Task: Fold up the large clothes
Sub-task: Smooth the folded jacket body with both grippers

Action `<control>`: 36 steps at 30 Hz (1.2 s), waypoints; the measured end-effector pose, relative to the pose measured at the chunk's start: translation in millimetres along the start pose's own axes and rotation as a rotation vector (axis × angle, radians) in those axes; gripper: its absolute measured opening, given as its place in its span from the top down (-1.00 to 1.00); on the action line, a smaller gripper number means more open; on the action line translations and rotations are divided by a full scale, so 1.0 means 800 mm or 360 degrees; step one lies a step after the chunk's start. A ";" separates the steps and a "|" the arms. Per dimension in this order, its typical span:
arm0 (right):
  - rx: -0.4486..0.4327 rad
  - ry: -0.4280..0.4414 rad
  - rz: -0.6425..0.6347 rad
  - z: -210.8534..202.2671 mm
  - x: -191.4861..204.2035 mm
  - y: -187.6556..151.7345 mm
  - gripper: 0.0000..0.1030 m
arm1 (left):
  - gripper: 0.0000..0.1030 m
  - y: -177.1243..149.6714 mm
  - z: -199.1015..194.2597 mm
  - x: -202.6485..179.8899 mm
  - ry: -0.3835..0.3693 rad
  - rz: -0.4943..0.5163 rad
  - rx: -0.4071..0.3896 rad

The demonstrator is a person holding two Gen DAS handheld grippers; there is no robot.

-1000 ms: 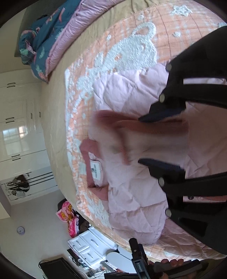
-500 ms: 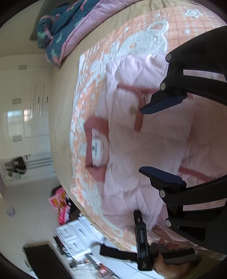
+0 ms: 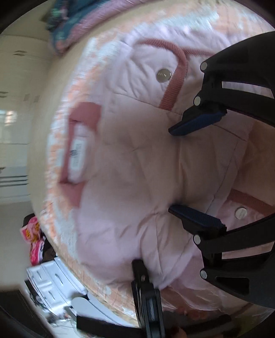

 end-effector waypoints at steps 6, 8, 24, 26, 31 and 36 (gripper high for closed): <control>-0.0046 -0.0041 0.0004 0.010 0.000 -0.009 -0.37 | -0.84 -0.006 -0.020 -0.010 0.0045 0.0032 -0.0040; -0.0052 -0.0032 0.0024 0.002 0.000 -0.010 -0.37 | -0.84 -0.008 -0.032 -0.008 0.0028 0.0016 -0.0054; -0.0209 0.0105 0.0184 -0.095 -0.004 -0.027 -0.91 | -0.84 -0.022 -0.096 -0.018 -0.0029 -0.0005 -0.0129; -0.0226 0.0102 0.0196 -0.104 -0.005 -0.030 -0.91 | -0.84 -0.024 -0.102 -0.019 -0.0037 -0.0008 -0.0132; -0.0243 0.0111 0.0234 -0.121 -0.008 -0.035 -0.91 | -0.84 -0.028 -0.120 -0.022 -0.0044 -0.0014 -0.0153; -0.0274 0.0116 0.0263 -0.143 -0.010 -0.044 -0.91 | -0.84 -0.033 -0.138 -0.027 -0.0064 -0.0015 -0.0170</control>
Point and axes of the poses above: each gripper's, at about its wrist camera, not at the fingertips, and z roughly the way its jaws point, x to its left, y to its top, the point moved 3 cm from there along z, roughly the way its jaws point, and after that the axes turned 1 degree about x, right-handed, at the moved point
